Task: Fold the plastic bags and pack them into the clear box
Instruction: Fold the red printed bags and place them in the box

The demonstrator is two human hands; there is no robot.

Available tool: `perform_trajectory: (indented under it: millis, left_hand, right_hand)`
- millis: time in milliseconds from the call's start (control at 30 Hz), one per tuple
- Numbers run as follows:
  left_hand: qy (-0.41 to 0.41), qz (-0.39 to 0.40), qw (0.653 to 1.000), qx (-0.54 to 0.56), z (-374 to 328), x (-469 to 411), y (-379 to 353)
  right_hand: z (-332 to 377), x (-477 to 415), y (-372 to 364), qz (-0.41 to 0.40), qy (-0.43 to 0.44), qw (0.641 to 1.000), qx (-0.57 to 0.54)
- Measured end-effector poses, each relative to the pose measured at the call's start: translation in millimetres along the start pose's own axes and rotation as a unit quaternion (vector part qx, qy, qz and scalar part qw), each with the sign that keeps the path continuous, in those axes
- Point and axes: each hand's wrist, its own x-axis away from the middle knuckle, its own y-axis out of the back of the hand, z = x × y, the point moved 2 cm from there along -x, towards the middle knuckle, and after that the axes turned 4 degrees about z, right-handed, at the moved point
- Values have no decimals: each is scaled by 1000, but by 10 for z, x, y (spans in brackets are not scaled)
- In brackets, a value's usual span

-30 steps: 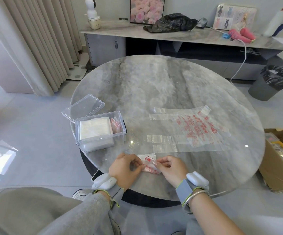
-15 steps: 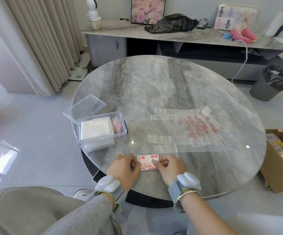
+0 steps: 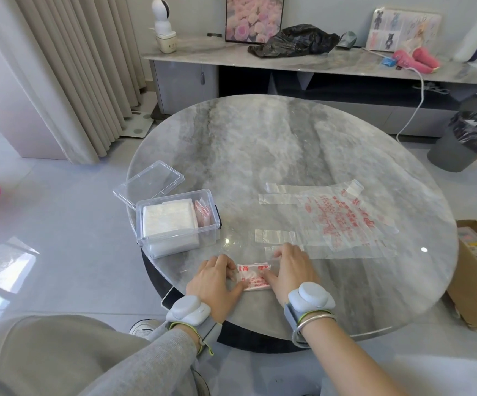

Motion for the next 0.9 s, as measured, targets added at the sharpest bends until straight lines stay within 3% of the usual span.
perform_trajectory:
  millis: [133, 433, 533, 633, 700, 767, 900]
  left_hand:
    - [-11, 5, 1000, 1, -3, -6, 11]
    - [-73, 14, 997, -4, 88, 69, 203]
    - [-118, -91, 988, -30, 62, 16, 462]
    - [-171, -220, 957, -80, -8, -108, 745]
    - [-167, -248, 949, -101, 5, -201, 905]
    - [-130, -230, 955, -138, 104, -288, 962]
    - [-58, -116, 971, -203, 277, -354, 855]
  right_hand:
    - [85, -119, 57, 71, 109, 991, 25]
    - [245, -247, 82, 168, 88, 975, 119]
    - [231, -233, 46, 190, 75, 972, 117]
    - [213, -202, 98, 196, 54, 974, 102]
    - [196, -188, 128, 180, 47, 979, 82]
    - [173, -166, 155, 166, 28, 984, 57]
    - [130, -158, 239, 126, -6, 992, -10]
